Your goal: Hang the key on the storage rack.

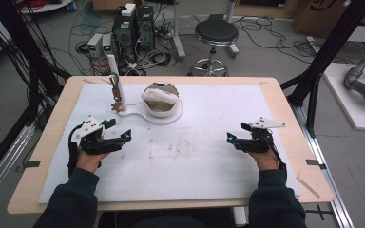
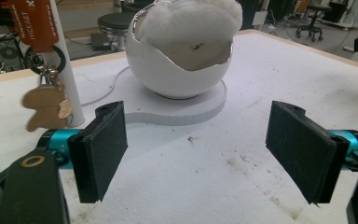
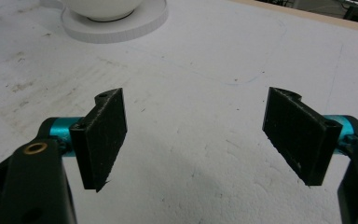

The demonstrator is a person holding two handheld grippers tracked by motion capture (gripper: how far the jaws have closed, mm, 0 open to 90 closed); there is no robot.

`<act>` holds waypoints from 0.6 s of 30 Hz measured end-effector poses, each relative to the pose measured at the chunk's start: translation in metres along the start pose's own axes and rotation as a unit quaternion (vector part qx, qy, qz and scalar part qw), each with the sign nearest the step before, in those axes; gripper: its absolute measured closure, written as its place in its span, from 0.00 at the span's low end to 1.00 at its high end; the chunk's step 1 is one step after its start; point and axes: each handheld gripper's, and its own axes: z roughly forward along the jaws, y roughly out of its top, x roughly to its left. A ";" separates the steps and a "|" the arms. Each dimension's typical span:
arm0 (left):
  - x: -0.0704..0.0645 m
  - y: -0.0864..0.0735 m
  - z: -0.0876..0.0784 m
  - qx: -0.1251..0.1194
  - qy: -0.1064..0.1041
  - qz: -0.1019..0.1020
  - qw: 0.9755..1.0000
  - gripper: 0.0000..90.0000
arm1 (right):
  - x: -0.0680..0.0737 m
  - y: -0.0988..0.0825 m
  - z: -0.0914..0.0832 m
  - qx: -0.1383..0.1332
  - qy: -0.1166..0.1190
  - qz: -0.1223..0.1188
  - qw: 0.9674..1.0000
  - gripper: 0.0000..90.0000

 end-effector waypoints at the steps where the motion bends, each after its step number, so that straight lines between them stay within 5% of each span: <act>1: 0.000 -0.001 0.000 0.001 -0.001 0.002 1.000 0.23 | 0.000 0.000 -0.001 -0.001 0.001 0.002 1.000 0.24; 18: 0.009 -0.007 -0.008 0.001 0.017 -0.007 1.000 0.23 | 0.007 0.002 -0.004 -0.001 -0.006 -0.009 1.000 0.24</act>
